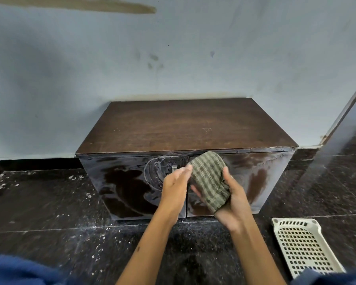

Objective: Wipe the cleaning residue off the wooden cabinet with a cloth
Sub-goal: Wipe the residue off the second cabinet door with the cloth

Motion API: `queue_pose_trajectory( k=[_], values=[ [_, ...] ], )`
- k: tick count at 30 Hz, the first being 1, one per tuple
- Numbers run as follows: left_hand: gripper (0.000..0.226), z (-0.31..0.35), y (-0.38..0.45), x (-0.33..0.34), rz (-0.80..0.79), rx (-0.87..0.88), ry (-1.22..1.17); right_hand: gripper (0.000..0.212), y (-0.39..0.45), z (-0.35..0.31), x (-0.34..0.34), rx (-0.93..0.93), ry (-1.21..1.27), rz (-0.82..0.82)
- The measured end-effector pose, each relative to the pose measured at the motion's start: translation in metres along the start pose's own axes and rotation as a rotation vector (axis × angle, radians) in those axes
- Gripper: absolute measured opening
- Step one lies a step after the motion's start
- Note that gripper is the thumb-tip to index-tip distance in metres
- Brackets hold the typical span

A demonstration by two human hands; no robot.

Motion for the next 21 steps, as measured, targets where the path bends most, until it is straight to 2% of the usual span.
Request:
queue_pose_trajectory(
  k=[2,4,7,11,13,15,17,19,21],
  values=[
    [0.014,-0.004,0.004,-0.001,0.081,0.012,-0.015,0.049,0.003,0.002,-0.001,-0.013,-0.136,-0.021],
    [0.028,-0.007,0.006,-0.005,0.153,-0.003,-0.032,0.05,0.006,0.003,-0.005,-0.053,-0.239,-0.035],
    [0.026,-0.012,0.009,-0.007,0.171,0.006,-0.02,0.057,0.007,0.003,-0.009,-0.044,-0.296,-0.043],
    [0.037,-0.016,0.014,-0.004,0.138,0.015,0.013,0.054,0.007,-0.003,-0.012,0.051,-0.147,-0.028],
    [0.036,-0.018,0.017,-0.005,0.145,0.024,0.02,0.048,0.008,-0.005,-0.01,0.02,-0.077,0.029],
    [0.031,-0.021,0.019,-0.008,0.219,0.046,0.061,0.039,0.013,-0.005,-0.007,-0.184,-0.084,0.174],
    [0.031,-0.024,0.02,-0.012,0.353,0.071,0.125,0.031,0.017,-0.002,-0.001,-0.563,-0.201,0.411],
    [0.036,-0.025,0.02,-0.015,0.441,0.098,0.186,0.034,0.02,0.007,0.01,-0.986,-0.479,0.582],
    [0.042,-0.027,0.021,-0.014,0.446,0.12,0.27,0.039,0.027,0.02,0.016,-1.294,-0.761,0.595]
  ],
)
Point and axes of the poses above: each hand's wrist, its own y-axis towards the middle knuckle, its own x-axis out of the palm, z = x × y, the point moved 2 cm from there along y, towards the middle knuckle, and after that the axes turned 15 degrees about z, right-handed, at the moved point
